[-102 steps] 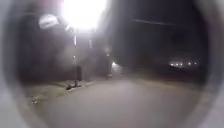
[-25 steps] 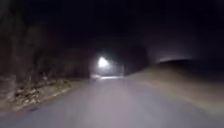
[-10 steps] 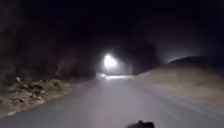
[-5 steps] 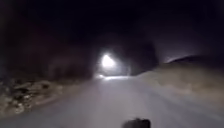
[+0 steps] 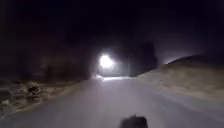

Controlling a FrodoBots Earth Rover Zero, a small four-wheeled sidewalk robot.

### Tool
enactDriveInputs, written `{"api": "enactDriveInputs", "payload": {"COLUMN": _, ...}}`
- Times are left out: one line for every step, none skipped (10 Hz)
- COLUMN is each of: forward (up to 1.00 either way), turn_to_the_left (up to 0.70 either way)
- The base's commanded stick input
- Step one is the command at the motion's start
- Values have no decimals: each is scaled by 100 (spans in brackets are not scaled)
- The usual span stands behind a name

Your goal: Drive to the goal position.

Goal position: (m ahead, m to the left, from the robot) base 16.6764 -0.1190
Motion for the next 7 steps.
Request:
{"api": "enactDriveInputs", "payload": {"forward": 100, "turn_to_the_left": 0}}
{"api": "enactDriveInputs", "payload": {"forward": 100, "turn_to_the_left": 0}}
{"api": "enactDriveInputs", "payload": {"forward": 100, "turn_to_the_left": 0}}
{"api": "enactDriveInputs", "payload": {"forward": 100, "turn_to_the_left": 0}}
{"api": "enactDriveInputs", "payload": {"forward": 100, "turn_to_the_left": 0}}
{"api": "enactDriveInputs", "payload": {"forward": 100, "turn_to_the_left": 0}}
{"api": "enactDriveInputs", "payload": {"forward": 100, "turn_to_the_left": 3}}
